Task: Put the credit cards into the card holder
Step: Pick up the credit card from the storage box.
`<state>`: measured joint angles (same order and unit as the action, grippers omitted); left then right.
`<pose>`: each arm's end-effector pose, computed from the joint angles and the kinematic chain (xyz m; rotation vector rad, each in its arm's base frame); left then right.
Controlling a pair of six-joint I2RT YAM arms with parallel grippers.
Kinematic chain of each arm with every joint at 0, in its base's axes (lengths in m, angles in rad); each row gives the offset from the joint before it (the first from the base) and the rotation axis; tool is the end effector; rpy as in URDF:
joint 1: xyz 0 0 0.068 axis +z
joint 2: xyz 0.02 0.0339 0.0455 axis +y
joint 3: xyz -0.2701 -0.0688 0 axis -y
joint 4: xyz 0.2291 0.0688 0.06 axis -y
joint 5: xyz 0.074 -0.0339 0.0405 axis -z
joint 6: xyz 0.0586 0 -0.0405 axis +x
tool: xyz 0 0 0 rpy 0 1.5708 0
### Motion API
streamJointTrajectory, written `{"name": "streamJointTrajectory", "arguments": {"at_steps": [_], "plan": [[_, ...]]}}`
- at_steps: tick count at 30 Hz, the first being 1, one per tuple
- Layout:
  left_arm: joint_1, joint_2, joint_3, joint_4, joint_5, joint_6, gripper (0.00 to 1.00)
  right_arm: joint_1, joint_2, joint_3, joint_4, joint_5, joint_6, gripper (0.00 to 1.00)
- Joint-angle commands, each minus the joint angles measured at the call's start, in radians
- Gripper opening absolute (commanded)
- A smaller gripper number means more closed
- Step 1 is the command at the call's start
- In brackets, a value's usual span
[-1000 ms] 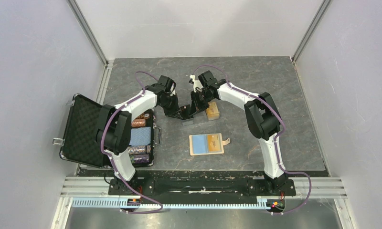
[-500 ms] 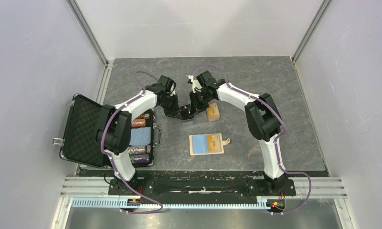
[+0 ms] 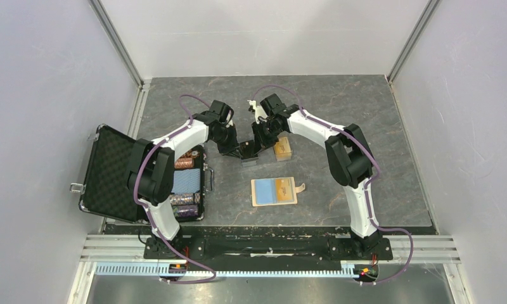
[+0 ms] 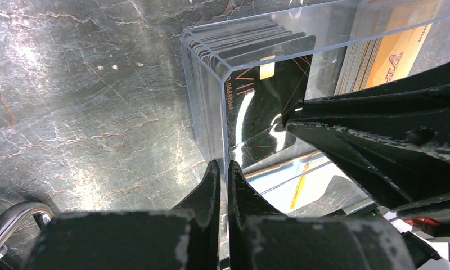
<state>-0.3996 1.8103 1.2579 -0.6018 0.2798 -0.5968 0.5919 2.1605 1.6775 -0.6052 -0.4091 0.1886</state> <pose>0.3284 -0.1563 0.1876 -0.1954 2.8342 -0.6381 0.3690 0.2761 0.1715 -0.6870 2.6612 0.7836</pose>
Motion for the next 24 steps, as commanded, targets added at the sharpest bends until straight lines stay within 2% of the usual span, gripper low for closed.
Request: {"name": "streamJointTrajectory", "arguments": {"at_steps": [1,2,10,21,24], "plan": [[-0.005,0.012,0.006,-0.010,0.007,0.048,0.02,0.004,0.003,0.011,-0.057,0.067,-0.038,0.05],[-0.005,0.012,0.006,-0.010,0.008,0.048,0.02,0.005,0.000,0.012,-0.059,0.069,-0.037,0.00],[-0.005,0.017,0.005,-0.010,0.007,0.048,0.02,0.005,-0.028,0.030,-0.077,0.070,-0.034,0.00],[-0.005,0.020,0.004,-0.009,0.010,0.051,0.02,0.005,-0.043,0.076,-0.050,-0.103,0.026,0.00],[-0.005,0.020,0.003,-0.010,0.010,0.052,0.02,0.005,-0.040,0.056,-0.008,-0.164,0.064,0.05]]}}
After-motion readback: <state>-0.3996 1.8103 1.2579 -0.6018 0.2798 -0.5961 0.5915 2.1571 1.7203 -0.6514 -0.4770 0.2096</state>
